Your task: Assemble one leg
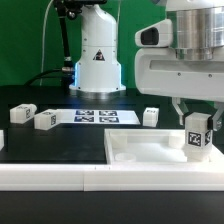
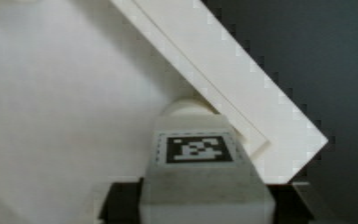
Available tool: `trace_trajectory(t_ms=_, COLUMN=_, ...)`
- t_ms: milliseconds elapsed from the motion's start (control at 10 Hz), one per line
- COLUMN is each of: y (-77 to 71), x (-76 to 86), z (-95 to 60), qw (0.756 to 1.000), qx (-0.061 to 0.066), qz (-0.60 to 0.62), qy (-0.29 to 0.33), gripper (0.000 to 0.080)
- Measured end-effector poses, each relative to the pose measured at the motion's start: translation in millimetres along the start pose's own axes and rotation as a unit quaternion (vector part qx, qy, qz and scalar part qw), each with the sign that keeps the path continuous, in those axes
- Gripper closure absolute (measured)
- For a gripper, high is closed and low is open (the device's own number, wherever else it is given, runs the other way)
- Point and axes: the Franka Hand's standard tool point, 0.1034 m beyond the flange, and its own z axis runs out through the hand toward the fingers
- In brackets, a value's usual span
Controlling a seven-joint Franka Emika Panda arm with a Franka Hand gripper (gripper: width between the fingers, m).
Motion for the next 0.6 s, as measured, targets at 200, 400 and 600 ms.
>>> trace_trajectory(t_ms=200, y=0.1, x=0.9, z=0.1, qw=0.997, qx=0.004, qz=0.081, qy=-0.006, gripper=0.0507)
trace_trajectory(t_ms=400, y=-0.2, x=1.3, z=0.0, qw=0.988, qx=0.010, qz=0.155, qy=-0.015, gripper=0.0507)
trace_trajectory(t_ms=600, y=-0.6, x=0.7, z=0.1, qw=0.986, qx=0.010, qz=0.168, qy=-0.016, gripper=0.0507)
